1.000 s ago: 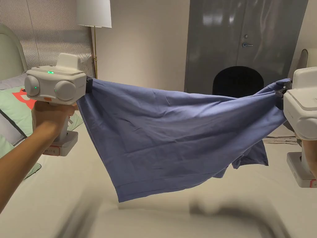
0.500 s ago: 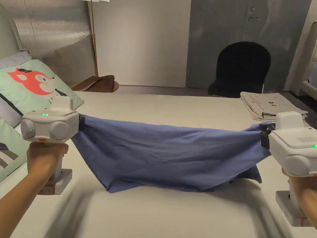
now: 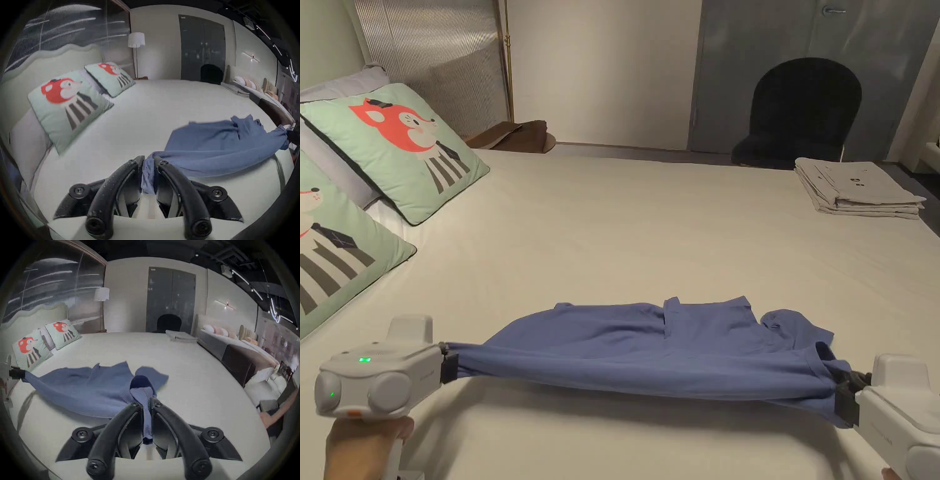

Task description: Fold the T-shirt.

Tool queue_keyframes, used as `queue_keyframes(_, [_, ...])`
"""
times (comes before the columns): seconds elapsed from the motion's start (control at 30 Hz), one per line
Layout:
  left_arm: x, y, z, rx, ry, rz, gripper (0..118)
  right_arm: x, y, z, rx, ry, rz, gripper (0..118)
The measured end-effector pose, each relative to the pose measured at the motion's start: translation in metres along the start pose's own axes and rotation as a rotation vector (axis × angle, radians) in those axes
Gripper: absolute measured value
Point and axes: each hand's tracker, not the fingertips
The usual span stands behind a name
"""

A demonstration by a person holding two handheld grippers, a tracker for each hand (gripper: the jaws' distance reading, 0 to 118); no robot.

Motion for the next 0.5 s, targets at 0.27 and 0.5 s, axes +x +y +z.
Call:
queue_keyframes(0.27, [-0.023,-0.08,0.057,-0.072,-0.019,0.041,8,0.006,-0.067,0.073,-0.08,0.018,-0.063,6])
queue_keyframes(0.5, [-0.037,-0.134,0.086,-0.166,-0.026,0.06,8,0.012,-0.126,0.113,-0.194,0.004,-0.084,6])
